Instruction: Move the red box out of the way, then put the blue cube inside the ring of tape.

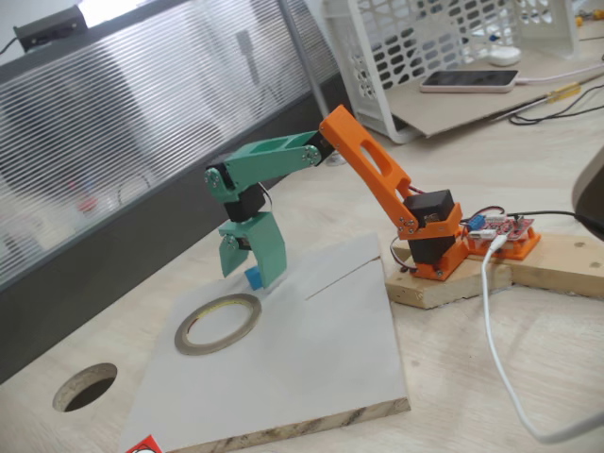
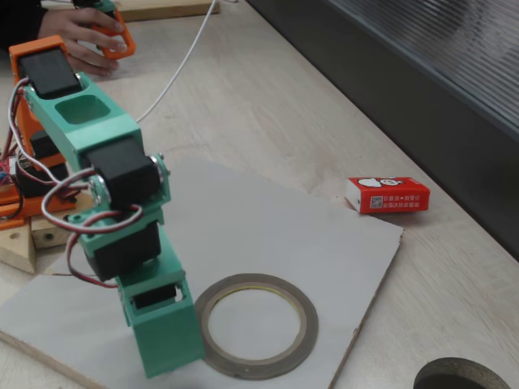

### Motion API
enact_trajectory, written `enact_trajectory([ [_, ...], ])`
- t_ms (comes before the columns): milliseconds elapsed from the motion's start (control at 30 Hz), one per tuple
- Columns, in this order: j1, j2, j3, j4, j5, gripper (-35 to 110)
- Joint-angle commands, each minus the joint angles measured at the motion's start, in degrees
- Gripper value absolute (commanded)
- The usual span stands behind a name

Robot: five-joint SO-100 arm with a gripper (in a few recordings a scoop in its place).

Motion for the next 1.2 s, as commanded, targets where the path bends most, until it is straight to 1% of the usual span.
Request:
enact_trajectory([
  [0,0.4,0.7,-0.4,0.1,0.5,66],
  [367,0.4,0.6,-0.4,0.2,0.5,65],
  [467,0.4,0.6,-0.4,0.2,0.5,58],
  [633,0.4,0.6,-0.7,0.0,0.5,40],
  [733,0.4,0.6,-1.0,0.0,0.5,35],
  [1167,0.4,0.7,-1.0,-0.1,0.5,34],
])
